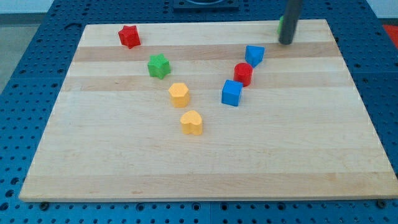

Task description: Push the green circle left

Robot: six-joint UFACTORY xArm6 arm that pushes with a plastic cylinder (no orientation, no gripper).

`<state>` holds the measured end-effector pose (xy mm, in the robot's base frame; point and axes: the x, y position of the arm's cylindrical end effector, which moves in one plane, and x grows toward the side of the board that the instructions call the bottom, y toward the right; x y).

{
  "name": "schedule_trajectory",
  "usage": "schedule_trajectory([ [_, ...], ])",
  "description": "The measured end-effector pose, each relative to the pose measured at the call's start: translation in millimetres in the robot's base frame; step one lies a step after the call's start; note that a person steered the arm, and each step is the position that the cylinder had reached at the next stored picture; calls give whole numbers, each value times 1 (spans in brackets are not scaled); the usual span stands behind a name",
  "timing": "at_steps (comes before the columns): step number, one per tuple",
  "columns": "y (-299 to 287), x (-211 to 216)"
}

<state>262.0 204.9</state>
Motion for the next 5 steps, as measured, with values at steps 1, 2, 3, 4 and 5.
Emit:
schedule_trajectory([
  [1, 45, -3],
  [2, 44, -56],
  [3, 17, -65],
  [4, 22, -48],
  [5, 32, -45],
])
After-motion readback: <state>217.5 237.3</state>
